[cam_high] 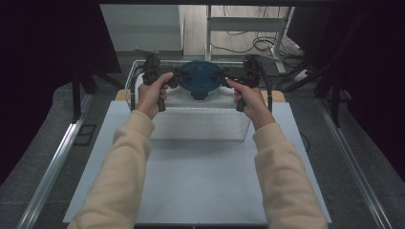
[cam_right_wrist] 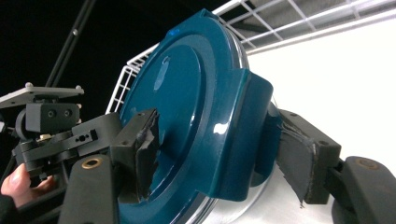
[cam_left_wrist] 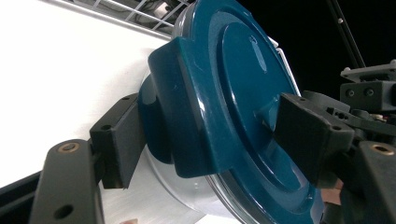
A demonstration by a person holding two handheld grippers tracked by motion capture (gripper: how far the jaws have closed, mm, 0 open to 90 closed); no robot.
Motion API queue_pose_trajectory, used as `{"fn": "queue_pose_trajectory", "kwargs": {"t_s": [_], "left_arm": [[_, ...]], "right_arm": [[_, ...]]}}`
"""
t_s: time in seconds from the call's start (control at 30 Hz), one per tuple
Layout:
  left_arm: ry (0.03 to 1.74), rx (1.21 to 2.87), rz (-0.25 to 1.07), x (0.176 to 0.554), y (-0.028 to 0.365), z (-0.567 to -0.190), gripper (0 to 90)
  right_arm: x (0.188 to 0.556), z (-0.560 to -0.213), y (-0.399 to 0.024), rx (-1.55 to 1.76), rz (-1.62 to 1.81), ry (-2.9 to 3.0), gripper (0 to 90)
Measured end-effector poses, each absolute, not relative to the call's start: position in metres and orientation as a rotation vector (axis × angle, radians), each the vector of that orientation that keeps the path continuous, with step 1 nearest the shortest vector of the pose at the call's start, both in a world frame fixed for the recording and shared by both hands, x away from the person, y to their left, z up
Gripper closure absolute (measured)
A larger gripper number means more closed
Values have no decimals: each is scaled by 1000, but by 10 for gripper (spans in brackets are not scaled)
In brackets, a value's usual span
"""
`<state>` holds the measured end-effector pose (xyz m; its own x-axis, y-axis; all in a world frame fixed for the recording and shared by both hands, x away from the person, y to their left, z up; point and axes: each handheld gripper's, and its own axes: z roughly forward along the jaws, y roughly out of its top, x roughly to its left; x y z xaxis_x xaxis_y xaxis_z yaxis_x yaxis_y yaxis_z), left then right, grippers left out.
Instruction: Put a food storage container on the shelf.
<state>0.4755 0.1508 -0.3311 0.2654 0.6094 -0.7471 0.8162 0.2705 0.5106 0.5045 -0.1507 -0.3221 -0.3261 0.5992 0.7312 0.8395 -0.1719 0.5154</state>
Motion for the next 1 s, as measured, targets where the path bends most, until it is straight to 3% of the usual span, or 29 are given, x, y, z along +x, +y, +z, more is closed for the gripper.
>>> {"fn": "queue_pose_trajectory", "kwargs": {"t_s": [0.07, 0.1, 0.17, 0.23, 0.5, 1.0], "left_arm": [[1420, 1430, -222, 474, 149, -332, 234], [1428, 1451, -196, 470, 146, -331, 198], [1424, 1484, -136, 465, 142, -329, 147], [1422, 1477, -80, 456, 140, -326, 126], [1353, 1530, 36, 424, 140, -321, 107], [1127, 1648, 149, 328, 118, -323, 158]], "right_arm": [[503, -322, -149, -1665, -1510, -1852, 281], [500, -321, -146, -1649, -1529, -1848, 190], [495, -318, -142, -1663, -1541, -1906, 97], [487, -313, -138, -1685, -1544, -1978, 52], [458, -302, -137, -1675, -1577, -2207, 25], [385, -302, -163, -1458, -1691, -2449, 105]]}}
